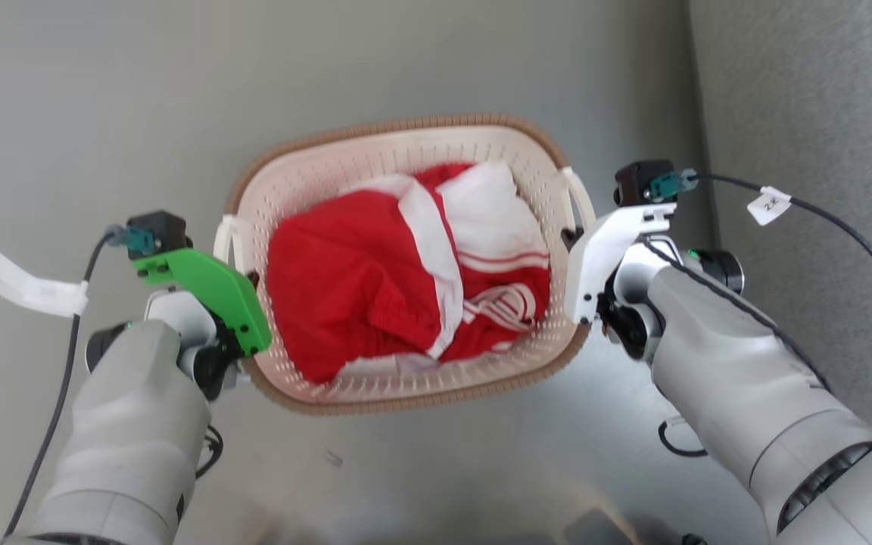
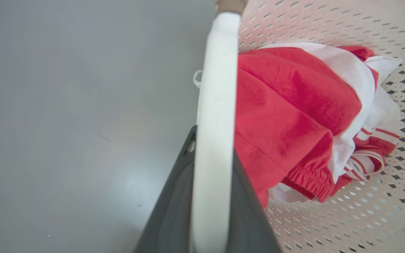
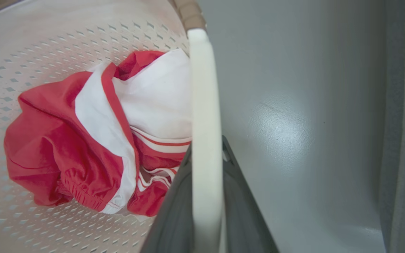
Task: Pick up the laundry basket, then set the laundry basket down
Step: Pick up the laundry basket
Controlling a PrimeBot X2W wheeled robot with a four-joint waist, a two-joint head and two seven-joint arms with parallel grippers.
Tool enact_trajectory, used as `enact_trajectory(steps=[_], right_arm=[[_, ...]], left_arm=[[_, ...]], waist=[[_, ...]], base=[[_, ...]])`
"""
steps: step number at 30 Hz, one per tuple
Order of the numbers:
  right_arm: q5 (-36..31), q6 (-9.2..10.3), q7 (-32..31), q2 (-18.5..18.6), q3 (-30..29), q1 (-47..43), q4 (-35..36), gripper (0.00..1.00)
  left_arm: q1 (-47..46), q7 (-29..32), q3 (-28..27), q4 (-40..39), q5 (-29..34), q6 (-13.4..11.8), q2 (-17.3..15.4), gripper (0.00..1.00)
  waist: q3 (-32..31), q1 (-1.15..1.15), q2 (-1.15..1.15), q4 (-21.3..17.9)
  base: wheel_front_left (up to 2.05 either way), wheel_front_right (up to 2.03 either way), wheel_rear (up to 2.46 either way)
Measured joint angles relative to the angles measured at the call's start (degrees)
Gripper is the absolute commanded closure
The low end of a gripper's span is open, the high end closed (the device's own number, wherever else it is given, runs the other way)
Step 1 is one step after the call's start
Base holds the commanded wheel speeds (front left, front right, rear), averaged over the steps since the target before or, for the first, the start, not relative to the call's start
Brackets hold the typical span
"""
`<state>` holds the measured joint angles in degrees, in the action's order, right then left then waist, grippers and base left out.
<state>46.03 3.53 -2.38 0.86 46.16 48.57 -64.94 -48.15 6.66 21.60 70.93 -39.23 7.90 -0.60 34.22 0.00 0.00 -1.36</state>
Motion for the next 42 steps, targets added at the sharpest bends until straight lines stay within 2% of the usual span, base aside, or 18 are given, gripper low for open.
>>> enact_trajectory(steps=[30,42], right_arm=[[4.5,-2.97,-9.1,-1.0,1.1,-8.7,-4.3,1.00],[5.6,-3.04,-11.1,-1.3,1.5,-12.2,-5.2,1.00]], left_arm=[[9.5,9.0,0.3,2.3,-3.0,0.2,0.9,1.00],[13.4,11.5,0.3,2.5,-3.4,0.2,1.2,1.00]], waist=[[-18.7,0.00,0.00,-0.2],[-25.0,0.00,0.00,0.1]], base=[[0.00,0.00,0.00],[0.00,0.00,0.00]])
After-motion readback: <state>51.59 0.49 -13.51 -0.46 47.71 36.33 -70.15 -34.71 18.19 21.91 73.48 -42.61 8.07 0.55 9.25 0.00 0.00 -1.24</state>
